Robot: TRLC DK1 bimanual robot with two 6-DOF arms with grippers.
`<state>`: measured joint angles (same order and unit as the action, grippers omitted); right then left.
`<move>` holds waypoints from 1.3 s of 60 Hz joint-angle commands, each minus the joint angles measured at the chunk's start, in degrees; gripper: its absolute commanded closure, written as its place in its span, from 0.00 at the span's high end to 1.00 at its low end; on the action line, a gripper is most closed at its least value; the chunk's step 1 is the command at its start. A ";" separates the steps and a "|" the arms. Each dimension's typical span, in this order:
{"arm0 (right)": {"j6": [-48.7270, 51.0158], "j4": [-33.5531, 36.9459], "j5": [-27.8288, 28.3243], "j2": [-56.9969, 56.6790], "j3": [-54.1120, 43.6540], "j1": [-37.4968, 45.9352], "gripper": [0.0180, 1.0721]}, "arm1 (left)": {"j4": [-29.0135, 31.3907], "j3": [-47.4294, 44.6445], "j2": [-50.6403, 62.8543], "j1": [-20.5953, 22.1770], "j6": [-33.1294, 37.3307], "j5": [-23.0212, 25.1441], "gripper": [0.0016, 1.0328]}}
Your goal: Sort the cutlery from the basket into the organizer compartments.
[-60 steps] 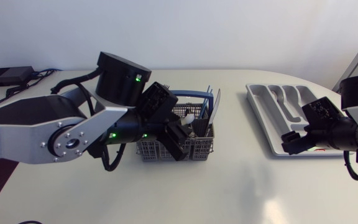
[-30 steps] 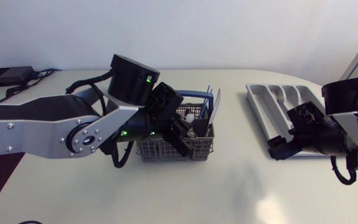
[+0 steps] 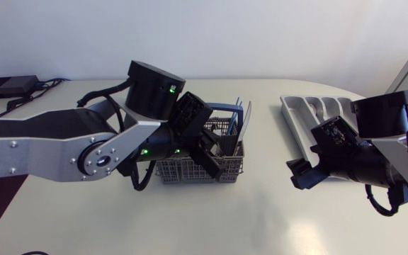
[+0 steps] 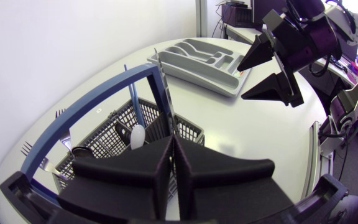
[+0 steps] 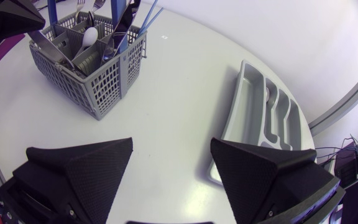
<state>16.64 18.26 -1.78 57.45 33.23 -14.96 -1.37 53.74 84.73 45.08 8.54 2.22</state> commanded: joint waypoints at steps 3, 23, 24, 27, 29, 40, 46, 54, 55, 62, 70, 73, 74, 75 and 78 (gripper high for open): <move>-1.35 -0.07 -0.77 1.17 -1.94 -0.68 0.86 | 0.31 1.81 0.61 0.36 -1.59 -0.46 0.03; -1.53 -0.77 -1.29 1.00 -3.09 -1.47 0.86 | 0.49 -0.30 -0.18 0.45 -1.15 -0.46 0.31; -1.44 -0.95 -1.29 1.08 -3.26 -1.47 0.86 | 0.49 -0.74 -0.35 0.36 -1.06 -0.37 0.32; -1.35 -1.21 -1.29 1.44 -3.35 -1.47 0.86 | 0.40 -1.35 -0.44 0.18 -0.98 -0.28 0.34; -1.35 -1.39 -1.29 1.61 -3.44 -1.47 0.86 | 0.31 -1.88 -0.44 0.01 -0.89 -0.20 0.36; -1.35 -2.44 -1.29 2.40 -3.97 -1.47 0.86 | -2.59 -5.48 0.88 0.54 -1.15 -0.20 0.39; -1.35 -2.97 -1.29 2.84 -4.14 -1.56 0.86 | -5.75 -7.15 2.55 0.89 -1.33 -0.20 0.39; -1.53 -3.23 -1.29 3.19 -4.23 -1.83 0.86 | -7.95 -6.89 3.34 0.89 -1.59 -0.20 0.39; -1.53 -3.32 -1.29 3.28 -4.23 -1.83 0.86 | -8.21 -6.80 3.60 0.97 -1.59 -0.20 0.39; -1.61 -3.85 -1.29 3.55 -4.49 -1.83 0.86 | -10.32 -6.54 5.10 1.06 -1.77 -0.20 0.38; -1.61 -4.55 -1.29 4.07 -4.67 -1.83 0.86 | -11.11 -5.48 7.03 1.06 -1.68 -0.20 0.38; -1.61 -4.81 -1.29 4.34 -4.67 -1.83 0.86 | -11.64 -5.22 7.56 1.06 -1.77 -0.20 0.38; -1.61 -4.81 -1.29 4.34 -4.67 -1.83 0.86 | -11.82 -5.22 7.64 1.06 -1.77 -0.20 0.38; -1.61 -4.99 -1.29 4.51 -4.67 -1.83 0.86 | -12.17 -5.22 7.73 1.06 -1.77 -0.20 0.38; -1.61 -5.43 -1.29 4.86 -4.76 -1.83 0.86 | -12.87 -5.22 7.91 0.89 -1.77 -0.20 0.36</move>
<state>16.45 13.80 -2.85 61.23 29.89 -16.43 -12.71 47.83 91.50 45.74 8.54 2.07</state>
